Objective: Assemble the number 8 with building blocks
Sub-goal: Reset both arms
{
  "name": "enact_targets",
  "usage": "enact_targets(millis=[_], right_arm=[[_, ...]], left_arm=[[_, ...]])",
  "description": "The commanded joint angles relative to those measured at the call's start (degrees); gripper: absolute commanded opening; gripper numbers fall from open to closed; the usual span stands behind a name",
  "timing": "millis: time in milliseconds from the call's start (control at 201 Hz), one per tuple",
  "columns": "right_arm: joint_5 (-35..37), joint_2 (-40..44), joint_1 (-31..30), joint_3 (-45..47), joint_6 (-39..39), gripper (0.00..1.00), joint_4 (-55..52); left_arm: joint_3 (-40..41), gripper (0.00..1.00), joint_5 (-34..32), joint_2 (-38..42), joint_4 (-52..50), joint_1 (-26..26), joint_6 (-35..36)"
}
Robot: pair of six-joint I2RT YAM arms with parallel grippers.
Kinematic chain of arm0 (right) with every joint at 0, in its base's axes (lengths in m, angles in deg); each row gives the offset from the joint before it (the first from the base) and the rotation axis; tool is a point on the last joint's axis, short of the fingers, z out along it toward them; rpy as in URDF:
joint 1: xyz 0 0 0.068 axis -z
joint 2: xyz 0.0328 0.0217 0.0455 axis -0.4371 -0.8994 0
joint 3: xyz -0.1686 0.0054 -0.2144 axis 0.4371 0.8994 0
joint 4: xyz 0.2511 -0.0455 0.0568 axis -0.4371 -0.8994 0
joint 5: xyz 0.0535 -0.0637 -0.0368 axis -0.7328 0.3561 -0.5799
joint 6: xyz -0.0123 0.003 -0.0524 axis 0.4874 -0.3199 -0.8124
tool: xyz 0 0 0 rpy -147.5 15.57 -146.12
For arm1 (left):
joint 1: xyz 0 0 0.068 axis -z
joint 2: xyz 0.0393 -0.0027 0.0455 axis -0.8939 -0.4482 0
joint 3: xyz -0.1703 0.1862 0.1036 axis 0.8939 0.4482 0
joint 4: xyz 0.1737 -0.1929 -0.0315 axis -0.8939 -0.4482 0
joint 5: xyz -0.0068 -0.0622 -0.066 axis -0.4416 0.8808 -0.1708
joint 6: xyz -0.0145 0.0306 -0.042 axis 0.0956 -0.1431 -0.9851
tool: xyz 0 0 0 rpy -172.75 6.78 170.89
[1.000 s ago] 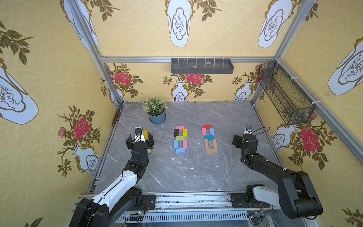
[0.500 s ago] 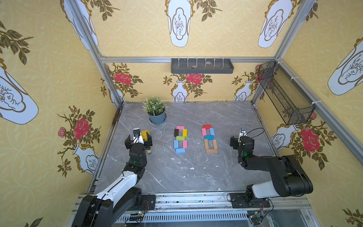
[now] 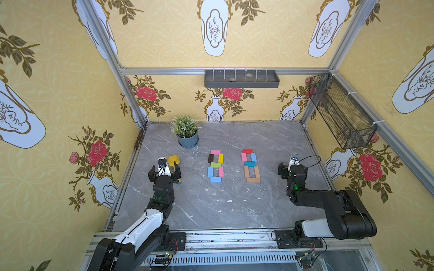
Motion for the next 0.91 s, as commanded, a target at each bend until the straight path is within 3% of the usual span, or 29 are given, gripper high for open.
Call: enact_targets(millis=[0, 324, 468, 498, 557, 602, 722, 801, 901], right_arm=[[-3.34, 0.57, 0.73, 0.84, 1.53, 0.98, 5.26], [-11.77, 1.69, 5.23, 2.74, 3.32, 0.98, 7.12], [-19.74, -1.69, 9.49, 6.25, 4.44, 0.98, 15.52], [-19.49, -3.45, 9.13, 6.82, 3.45, 0.97, 19.4], [-19.81, -0.37, 9.37, 5.21, 4.59, 0.98, 11.16], [-19.94, -2.22, 9.85, 5.32, 4.66, 0.98, 14.52], [-18.91, -1.71, 10.33, 4.0, 5.84, 0.98, 10.92], [-18.91, -2.48, 10.33, 4.01, 5.81, 0.98, 12.32], [-18.84, -2.36, 10.34, 3.88, 5.94, 0.98, 11.81]], left_arm=[[1.03, 1.0, 0.02, -1.86, 4.96, -0.26, 2.53], [1.04, 1.0, 6.75, -5.0, 9.03, -5.2, 5.23], [-0.61, 1.0, 11.7, -11.29, 11.97, -8.72, 5.05], [-1.1, 1.0, 12.22, -12.87, 12.35, -9.13, 4.86], [-1.41, 1.0, 13.57, -15.82, 14.23, -9.6, 4.97], [-1.05, 1.0, 14.49, -17.42, 17.19, -9.68, 5.77], [-0.97, 1.0, 18.8, -16.76, 13.78, -12.25, 3.64], [-0.3, 1.0, 20.06, -20.5, 20.16, -12.63, 4.54], [-1.12, 1.0, 20.57, -19.08, 15.93, -12.97, 3.91]])
